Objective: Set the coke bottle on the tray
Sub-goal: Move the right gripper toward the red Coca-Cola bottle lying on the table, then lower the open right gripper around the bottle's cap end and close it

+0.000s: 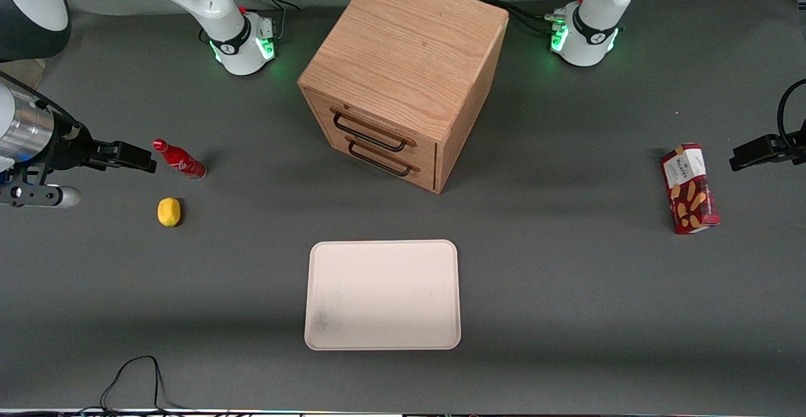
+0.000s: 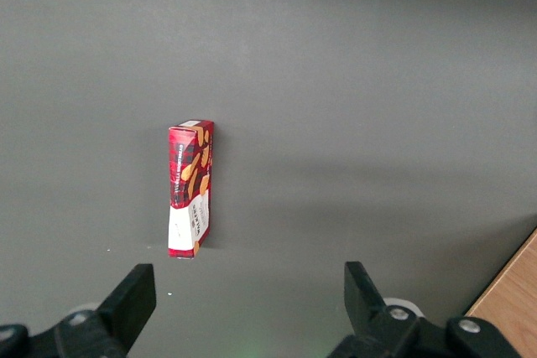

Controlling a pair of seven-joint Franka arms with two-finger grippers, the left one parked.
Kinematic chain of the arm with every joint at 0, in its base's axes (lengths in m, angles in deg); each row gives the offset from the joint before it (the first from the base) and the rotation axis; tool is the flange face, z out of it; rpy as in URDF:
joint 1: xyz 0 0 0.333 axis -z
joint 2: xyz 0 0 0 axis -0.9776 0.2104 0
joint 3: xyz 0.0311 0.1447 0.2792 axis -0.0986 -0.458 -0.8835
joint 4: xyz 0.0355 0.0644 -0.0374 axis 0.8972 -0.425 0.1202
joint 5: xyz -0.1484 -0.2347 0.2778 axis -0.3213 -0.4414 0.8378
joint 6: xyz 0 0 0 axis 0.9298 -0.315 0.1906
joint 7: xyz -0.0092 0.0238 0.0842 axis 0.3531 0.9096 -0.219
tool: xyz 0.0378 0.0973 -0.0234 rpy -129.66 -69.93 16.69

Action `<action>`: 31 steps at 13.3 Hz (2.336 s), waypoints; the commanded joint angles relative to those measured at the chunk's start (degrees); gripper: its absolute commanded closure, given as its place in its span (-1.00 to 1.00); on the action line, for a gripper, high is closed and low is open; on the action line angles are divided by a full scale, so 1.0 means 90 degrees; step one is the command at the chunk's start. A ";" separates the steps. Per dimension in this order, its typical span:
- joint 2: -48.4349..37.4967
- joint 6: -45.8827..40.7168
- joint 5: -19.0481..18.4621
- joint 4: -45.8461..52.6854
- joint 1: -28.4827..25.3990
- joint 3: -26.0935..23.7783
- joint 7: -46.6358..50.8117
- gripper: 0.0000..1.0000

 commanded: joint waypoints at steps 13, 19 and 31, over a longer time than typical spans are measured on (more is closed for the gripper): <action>-0.2100 -0.0651 -0.0752 -0.2091 -0.0005 0.0697 -0.1701 -1.00; -0.3587 0.0606 -0.1181 -0.4435 -0.0005 0.1264 -0.2445 -1.00; -0.2798 0.3810 -0.1201 -0.6527 -0.0005 0.1498 -0.2435 -0.99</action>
